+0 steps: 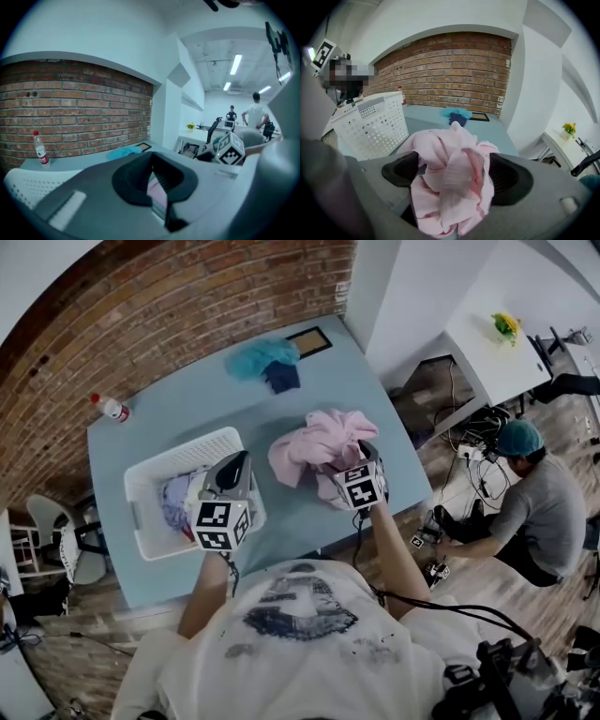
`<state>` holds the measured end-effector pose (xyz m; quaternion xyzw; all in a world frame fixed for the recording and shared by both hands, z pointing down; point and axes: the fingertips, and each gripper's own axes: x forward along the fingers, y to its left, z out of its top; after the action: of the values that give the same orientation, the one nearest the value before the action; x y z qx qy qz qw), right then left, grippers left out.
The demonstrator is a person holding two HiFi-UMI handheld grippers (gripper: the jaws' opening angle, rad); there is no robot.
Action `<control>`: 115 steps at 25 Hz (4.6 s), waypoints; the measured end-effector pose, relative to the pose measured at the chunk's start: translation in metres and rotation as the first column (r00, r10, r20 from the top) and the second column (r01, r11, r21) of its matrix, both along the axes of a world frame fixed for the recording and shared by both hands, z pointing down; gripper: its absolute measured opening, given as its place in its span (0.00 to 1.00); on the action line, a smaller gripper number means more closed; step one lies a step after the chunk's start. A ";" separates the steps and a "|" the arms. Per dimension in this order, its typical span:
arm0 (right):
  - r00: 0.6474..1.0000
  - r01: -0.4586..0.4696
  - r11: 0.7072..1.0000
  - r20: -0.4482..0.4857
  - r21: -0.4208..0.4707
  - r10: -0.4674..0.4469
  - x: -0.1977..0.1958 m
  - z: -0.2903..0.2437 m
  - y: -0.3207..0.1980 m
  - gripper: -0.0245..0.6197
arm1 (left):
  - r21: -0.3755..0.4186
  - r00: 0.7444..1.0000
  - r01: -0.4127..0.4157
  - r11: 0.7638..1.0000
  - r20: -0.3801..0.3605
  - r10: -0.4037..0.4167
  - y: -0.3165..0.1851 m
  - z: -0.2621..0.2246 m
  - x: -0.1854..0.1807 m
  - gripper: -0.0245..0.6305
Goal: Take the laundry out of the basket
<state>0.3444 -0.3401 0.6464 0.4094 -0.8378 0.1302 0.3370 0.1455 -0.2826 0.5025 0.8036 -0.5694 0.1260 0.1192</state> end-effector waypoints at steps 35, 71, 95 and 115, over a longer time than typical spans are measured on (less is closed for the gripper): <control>0.915 0.001 0.956 0.386 0.294 -0.120 -0.272 -0.184 0.106 0.32 | 0.088 0.970 0.245 0.966 -0.018 -0.244 0.147 -0.032 -0.258 0.02; 0.927 0.019 0.968 0.358 0.250 -0.110 -0.312 -0.172 0.135 0.04 | 0.108 0.977 0.214 0.971 -0.032 -0.212 0.166 -0.030 -0.287 0.02; 0.944 0.223 0.975 0.250 0.004 -0.217 -0.379 -0.125 0.127 0.55 | 0.094 0.983 0.184 0.978 -0.036 -0.182 0.141 -0.012 -0.313 0.02; 0.782 0.604 0.717 0.086 -0.349 -0.617 -0.444 -0.011 0.152 0.90 | 0.030 0.979 0.198 0.980 -0.058 -0.196 0.112 0.001 -0.320 0.02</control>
<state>-0.0992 -0.1881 0.6349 0.0443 -0.8812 0.1545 0.4447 -0.1745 -0.1704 0.5034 0.7484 -0.6448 0.0815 0.1320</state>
